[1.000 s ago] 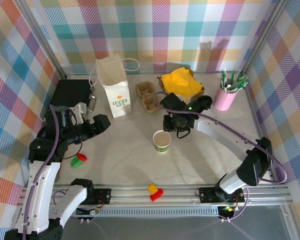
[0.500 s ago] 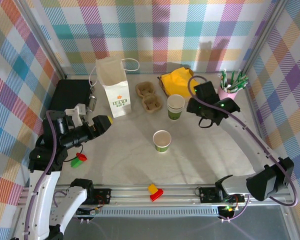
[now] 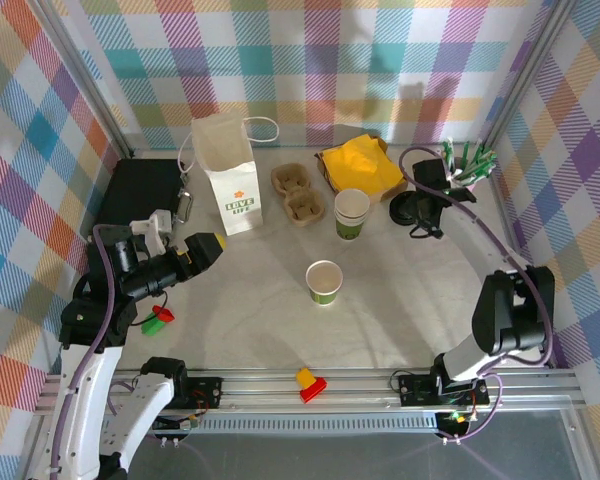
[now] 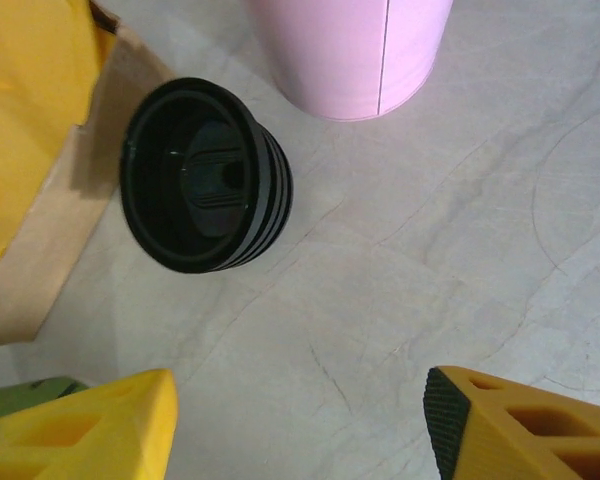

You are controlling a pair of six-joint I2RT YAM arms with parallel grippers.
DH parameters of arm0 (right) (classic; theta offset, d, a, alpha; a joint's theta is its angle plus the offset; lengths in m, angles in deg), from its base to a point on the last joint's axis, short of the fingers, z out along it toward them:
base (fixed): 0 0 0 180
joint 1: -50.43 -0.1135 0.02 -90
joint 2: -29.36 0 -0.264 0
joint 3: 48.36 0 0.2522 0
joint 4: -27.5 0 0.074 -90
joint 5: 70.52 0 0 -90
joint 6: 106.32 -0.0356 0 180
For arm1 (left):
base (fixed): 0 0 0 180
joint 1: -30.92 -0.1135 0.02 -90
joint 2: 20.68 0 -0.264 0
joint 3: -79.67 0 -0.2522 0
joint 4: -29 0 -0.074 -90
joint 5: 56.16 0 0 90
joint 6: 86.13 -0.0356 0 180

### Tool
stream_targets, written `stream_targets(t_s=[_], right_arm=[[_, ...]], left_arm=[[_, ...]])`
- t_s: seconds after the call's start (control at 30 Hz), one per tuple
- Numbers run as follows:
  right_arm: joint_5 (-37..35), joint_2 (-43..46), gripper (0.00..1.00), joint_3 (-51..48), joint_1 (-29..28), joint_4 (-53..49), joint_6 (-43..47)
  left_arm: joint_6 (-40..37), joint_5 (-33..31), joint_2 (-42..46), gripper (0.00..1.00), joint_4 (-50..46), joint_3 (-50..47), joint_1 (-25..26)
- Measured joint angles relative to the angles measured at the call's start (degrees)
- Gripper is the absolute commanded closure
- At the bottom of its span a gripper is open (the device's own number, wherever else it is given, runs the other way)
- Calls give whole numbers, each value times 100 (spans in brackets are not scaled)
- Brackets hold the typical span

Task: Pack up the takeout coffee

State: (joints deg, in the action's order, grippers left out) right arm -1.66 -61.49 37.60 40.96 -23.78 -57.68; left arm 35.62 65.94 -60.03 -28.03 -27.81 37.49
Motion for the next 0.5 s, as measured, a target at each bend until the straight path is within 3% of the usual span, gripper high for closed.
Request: stream_targets(t_s=[0.5], right_arm=[[144, -1137, 42, 693, 192, 389, 31]], left_arm=[[-33, -22, 90, 2, -35, -44, 0]])
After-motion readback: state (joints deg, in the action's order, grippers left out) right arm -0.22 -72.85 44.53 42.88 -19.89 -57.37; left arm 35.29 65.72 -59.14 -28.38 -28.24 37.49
